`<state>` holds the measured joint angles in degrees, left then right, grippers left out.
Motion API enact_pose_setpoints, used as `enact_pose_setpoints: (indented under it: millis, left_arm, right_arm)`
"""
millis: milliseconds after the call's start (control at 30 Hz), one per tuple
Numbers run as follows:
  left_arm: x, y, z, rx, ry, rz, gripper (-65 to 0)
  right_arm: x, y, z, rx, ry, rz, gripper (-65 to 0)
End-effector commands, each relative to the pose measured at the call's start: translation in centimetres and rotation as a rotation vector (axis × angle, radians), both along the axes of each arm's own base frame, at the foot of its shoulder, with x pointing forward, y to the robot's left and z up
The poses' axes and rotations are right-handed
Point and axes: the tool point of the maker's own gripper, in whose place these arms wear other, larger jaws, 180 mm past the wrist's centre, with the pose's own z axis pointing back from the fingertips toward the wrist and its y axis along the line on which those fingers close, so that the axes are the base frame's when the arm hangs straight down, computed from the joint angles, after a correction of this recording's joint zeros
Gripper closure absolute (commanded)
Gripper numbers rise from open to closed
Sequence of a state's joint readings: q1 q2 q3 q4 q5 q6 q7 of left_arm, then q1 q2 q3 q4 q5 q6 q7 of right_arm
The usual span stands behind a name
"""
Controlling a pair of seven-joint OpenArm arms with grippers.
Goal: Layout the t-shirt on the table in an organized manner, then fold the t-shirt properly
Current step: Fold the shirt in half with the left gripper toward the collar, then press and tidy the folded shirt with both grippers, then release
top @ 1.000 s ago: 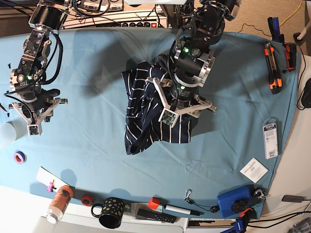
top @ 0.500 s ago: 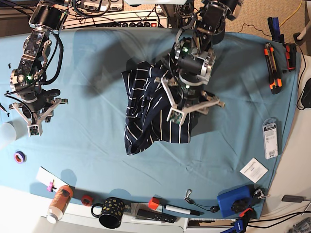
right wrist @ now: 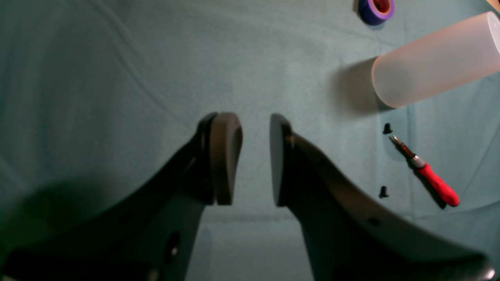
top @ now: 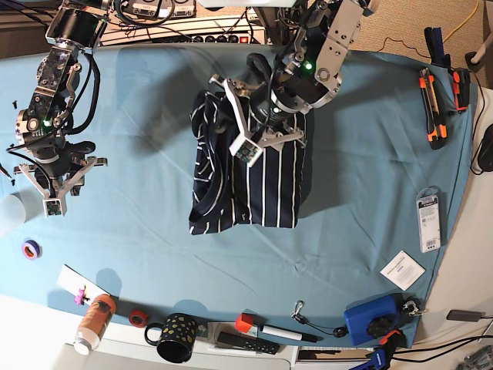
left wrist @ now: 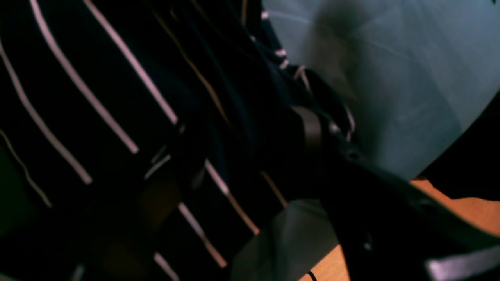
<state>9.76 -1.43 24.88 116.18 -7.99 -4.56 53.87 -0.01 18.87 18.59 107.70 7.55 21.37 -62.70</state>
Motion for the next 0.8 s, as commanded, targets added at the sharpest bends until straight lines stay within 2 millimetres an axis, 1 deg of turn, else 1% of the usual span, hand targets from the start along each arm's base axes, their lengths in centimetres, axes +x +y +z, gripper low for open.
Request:
enact_pose_setpoints:
  millis: [0, 67, 133, 233, 367, 467, 533, 600, 667, 700, 767]
  left_arm:
    - [0.5, -0.5, 1.4, -0.042, -0.040, 0.003, -32.0]
    - [0.5, -0.9, 1.8, -0.073, -0.043, 0.000, -32.0]
    - [0.3, -1.6, 2.4, -0.109, -0.061, -0.036, -32.0]
    - [-0.1, -2.7, 3.0, -0.148, -0.083, -0.088, -32.0]
    - [-0.9, -4.6, 4.7, -0.273, -0.048, -0.121, -32.0]
    - [-2.3, -6.3, 6.0, -0.342, -0.034, -0.217, -32.0]
    - [-3.3, -6.9, 7.0, -0.375, -0.013, -0.263, -32.0]
    - [-3.7, -6.8, 8.6, -0.385, -0.034, -0.279, -32.0]
    - [-3.5, -5.9, 10.5, -0.377, -0.110, -0.258, -32.0]
    - [-3.3, -5.1, 11.1, -0.349, -0.154, -0.232, -31.9]
    - [-2.4, -2.7, 11.7, -0.258, -0.226, -0.131, -32.0]
  right_arm:
    - [0.9, 0.0, 1.9, -0.009, -0.069, 0.017, -15.5]
    - [1.3, 0.9, 2.1, 0.039, -0.100, 0.047, -15.5]
    - [1.8, 2.3, 2.5, 0.104, -0.139, 0.095, -15.5]
    - [2.4, 4.7, 3.2, 0.189, -0.190, 0.202, -15.5]
    - [2.6, 8.1, 3.9, 0.285, -0.229, 0.347, -15.5]
    - [2.5, 10.9, 5.0, 0.355, -0.285, 0.472, -15.5]
    - [2.2, 12.7, 5.7, 0.402, -0.321, 0.557, -15.5]
    - [2.2, 14.0, 6.4, 0.469, -0.353, 0.588, -15.5]
    - [2.2, 15.5, 7.0, 0.527, -0.370, 0.626, -15.5]
    - [2.2, 16.4, 7.1, 0.546, -0.367, 0.650, -15.5]
    - [2.2, 18.6, 6.7, 0.561, -0.331, 0.709, -15.5]
